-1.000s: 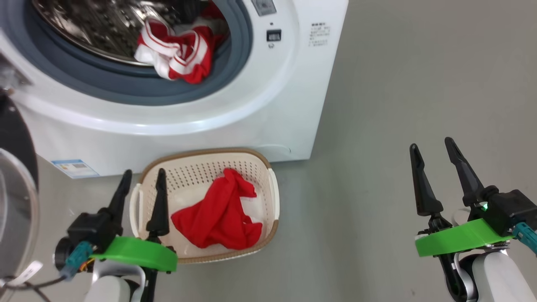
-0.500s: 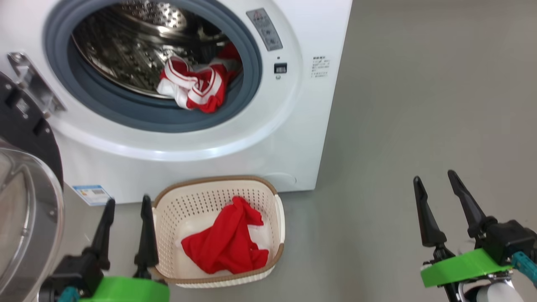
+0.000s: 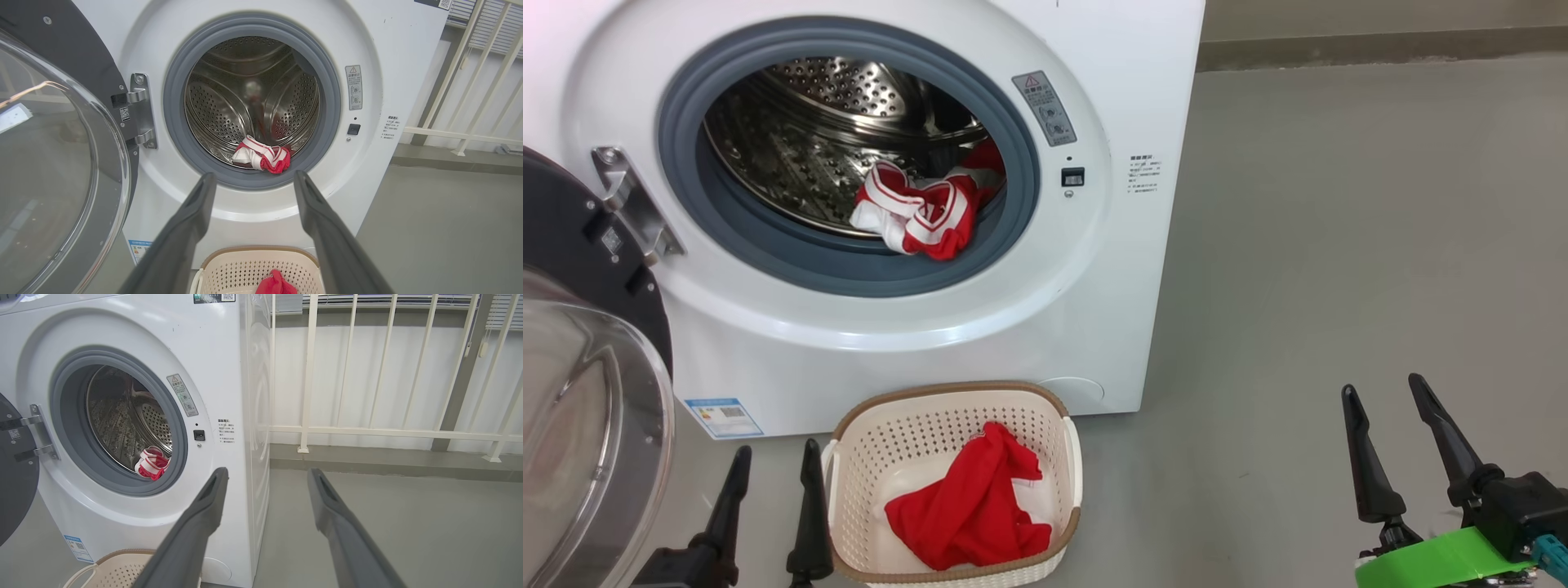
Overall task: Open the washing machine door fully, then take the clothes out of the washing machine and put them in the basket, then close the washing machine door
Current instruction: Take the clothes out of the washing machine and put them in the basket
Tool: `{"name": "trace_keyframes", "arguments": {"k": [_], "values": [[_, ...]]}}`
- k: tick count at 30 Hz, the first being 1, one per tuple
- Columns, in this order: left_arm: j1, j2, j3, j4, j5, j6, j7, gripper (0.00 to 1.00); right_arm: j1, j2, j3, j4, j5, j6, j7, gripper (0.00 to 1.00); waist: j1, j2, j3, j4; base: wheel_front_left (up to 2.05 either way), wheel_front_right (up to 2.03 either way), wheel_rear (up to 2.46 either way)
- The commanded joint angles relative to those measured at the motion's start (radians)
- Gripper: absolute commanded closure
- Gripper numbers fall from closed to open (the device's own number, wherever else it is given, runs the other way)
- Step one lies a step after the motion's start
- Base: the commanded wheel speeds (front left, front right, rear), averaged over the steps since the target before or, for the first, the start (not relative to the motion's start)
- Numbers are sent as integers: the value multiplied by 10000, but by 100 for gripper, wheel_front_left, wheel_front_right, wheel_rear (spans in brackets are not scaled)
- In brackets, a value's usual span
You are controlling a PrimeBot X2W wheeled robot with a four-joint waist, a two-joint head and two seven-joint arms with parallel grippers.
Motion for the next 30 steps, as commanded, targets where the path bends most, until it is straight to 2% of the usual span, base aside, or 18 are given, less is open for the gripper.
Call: {"name": "trace_keyframes", "arguments": {"k": [1,19,30], "values": [[-129,153,270,-321,93,105,17,0,-87,-123,264,-309,-100,62,-65,0,0,0,-10,8,0,0,0],[-184,214,-3,-424,27,214,144,0,-114,-123,379,-288,-63,62,-65,0,0,0,73,11,0,0,0],[-555,224,-140,-557,-83,212,212,0,-285,-123,432,-351,-142,62,-65,0,0,0,654,14,0,0,0]]}}
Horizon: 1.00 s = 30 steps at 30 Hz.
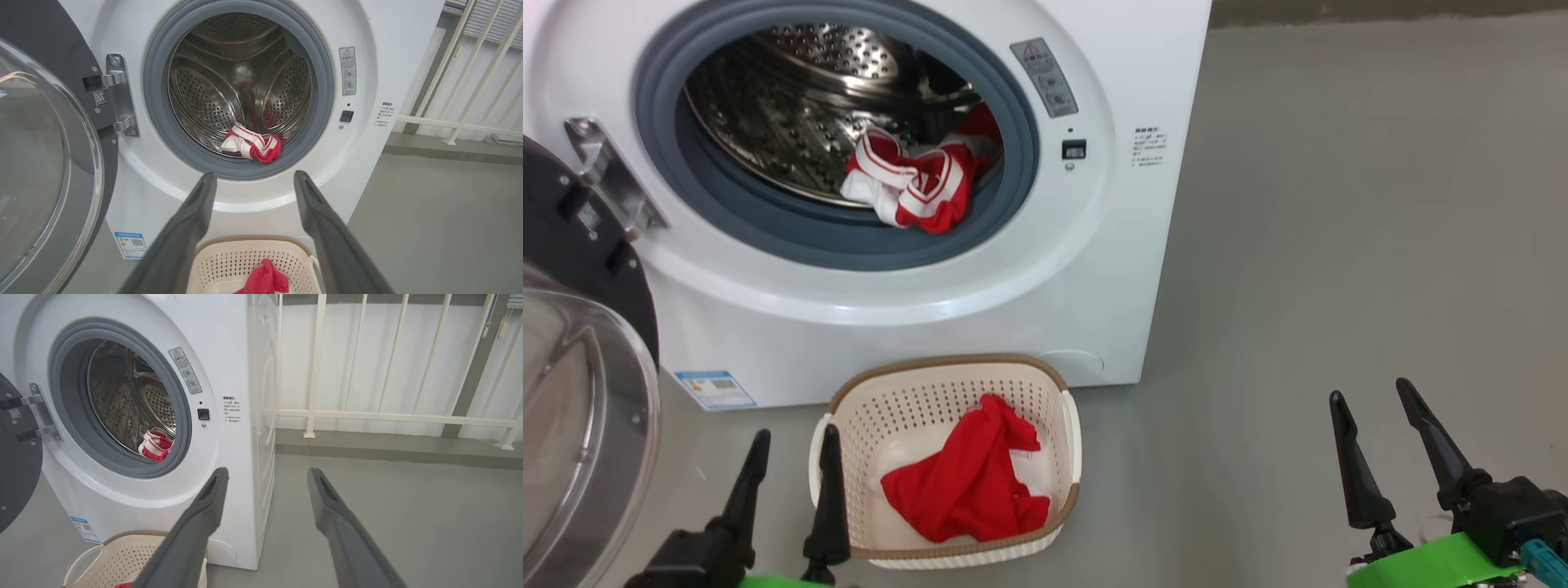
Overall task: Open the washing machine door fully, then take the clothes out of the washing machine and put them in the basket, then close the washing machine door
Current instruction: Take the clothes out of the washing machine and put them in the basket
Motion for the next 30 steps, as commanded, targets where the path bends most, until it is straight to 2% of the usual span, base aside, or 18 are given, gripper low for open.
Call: {"name": "trace_keyframes", "arguments": {"k": [1,9,16,20,30], "values": [[-530,145,272,-294,-62,52,-34,0,-438,-131,225,-309,-83,62,-65,0,0,0,279,33,0,0,0],[-1213,126,227,-86,-292,-41,-131,0,-788,-131,354,-402,-142,62,-65,0,0,0,1029,33,0,0,0],[-2335,268,270,394,-558,-339,-250,0,-1231,-131,508,-450,-113,62,-65,0,0,0,1911,-119,0,0,0],[-3447,717,270,886,-384,-497,-257,0,-1604,-131,740,-410,-51,62,-65,0,0,0,2609,-318,0,0,0],[-5873,1329,327,2140,-301,-679,-142,0,-2274,-131,1106,-346,145,62,-65,0,0,0,3753,-775,0,0,0]]}}
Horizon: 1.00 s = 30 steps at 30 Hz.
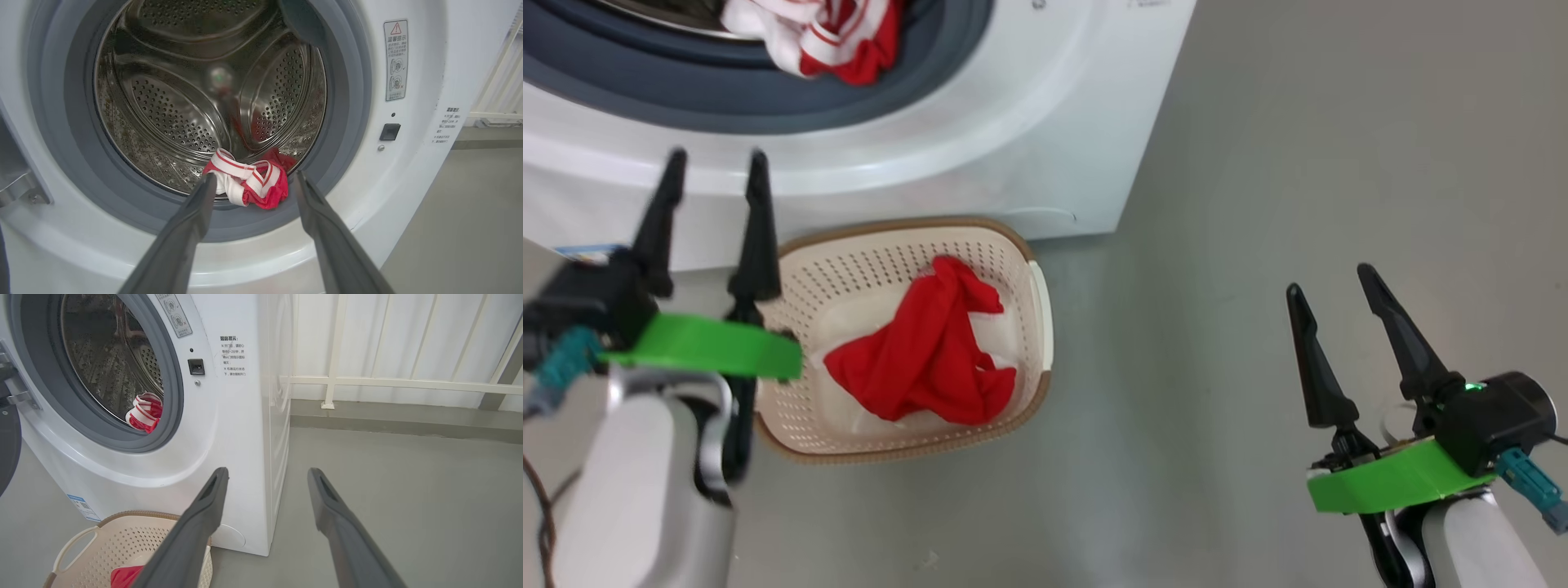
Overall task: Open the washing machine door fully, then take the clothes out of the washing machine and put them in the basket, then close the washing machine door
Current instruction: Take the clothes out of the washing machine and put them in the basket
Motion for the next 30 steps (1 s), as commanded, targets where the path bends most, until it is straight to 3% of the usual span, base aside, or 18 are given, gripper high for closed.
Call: {"name": "trace_keyframes", "arguments": {"k": [1,20,30], "values": [[-527,446,342,69,43,-69,15,0,-267,-95,330,-193,157,62,-65,0,0,0,549,-360,0,0,0],[-4573,1056,192,3417,-29,-413,195,0,-1031,-95,730,-15,440,62,-65,0,0,0,1806,-824,0,0,0],[-6772,1374,138,5219,33,75,1510,0,-1409,-95,1055,181,672,62,-65,0,0,0,2355,-1289,0,0,0]]}}
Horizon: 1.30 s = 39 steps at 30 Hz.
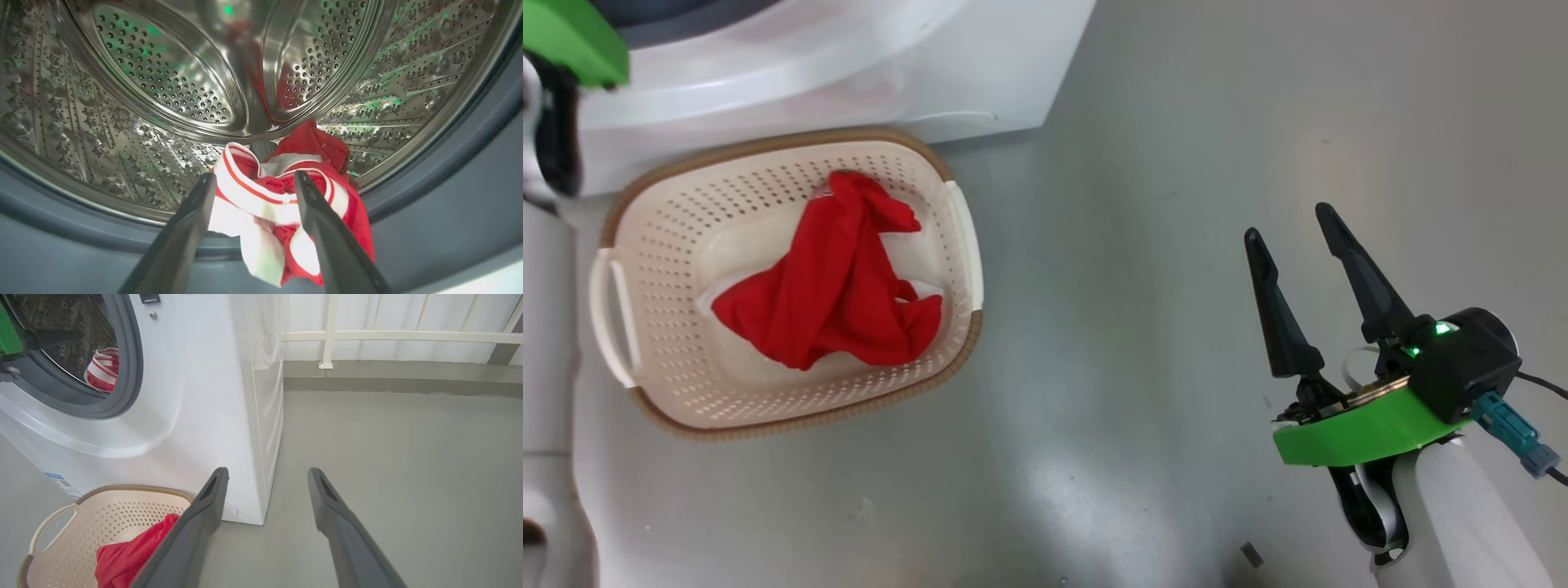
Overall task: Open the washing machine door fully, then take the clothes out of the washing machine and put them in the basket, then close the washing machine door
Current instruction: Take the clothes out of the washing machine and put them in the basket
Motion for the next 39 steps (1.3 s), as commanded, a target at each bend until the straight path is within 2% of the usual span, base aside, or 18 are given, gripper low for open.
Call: {"name": "trace_keyframes", "arguments": {"k": [1,6,11,14,24,31,34,35,36,38,39], "values": [[-294,475,188,-59,-34,101,136,0,-14,-47,224,-173,80,62,-63,0,0,-1,187,-196,0,0,0],[-1060,518,266,768,-255,141,770,0,-159,-47,368,-113,205,62,-63,0,0,-1,376,-469,0,0,0],[-1431,775,193,1570,-169,392,1230,0,-280,-47,575,-54,404,62,-63,0,0,-1,478,-793,0,0,0],[-1552,927,140,2027,-90,602,1393,0,-321,-47,647,-22,527,62,-63,0,0,-1,539,-941,0,0,0],[-1702,1244,33,3121,-77,846,1577,0,-378,-47,921,61,876,62,-63,0,0,-1,726,-1337,0,0,0],[-1858,1307,-79,3420,-98,745,1533,0,-419,-47,977,78,992,62,-63,0,0,-1,811,-1451,0,0,0],[-1907,1269,-166,3518,-122,538,1483,0,-436,-47,976,72,1030,62,-63,0,0,-1,853,-1481,0,0,0],[-1943,1254,-243,3525,-111,401,1355,53,-444,-47,957,65,1037,62,-63,0,0,-1,884,-1471,0,0,0],[-1943,1254,-243,3525,-111,401,1355,53,-444,-47,957,65,1037,62,-63,0,0,-1,884,-1471,0,0,0],[-1971,1242,-297,3528,-108,324,1190,82,-456,-47,945,68,1036,62,-63,0,0,-1,909,-1449,0,0,0],[-1977,1240,-343,3526,-85,292,1092,100,-460,-47,944,74,1035,62,-63,0,0,-1,914,-1436,0,0,0]]}}
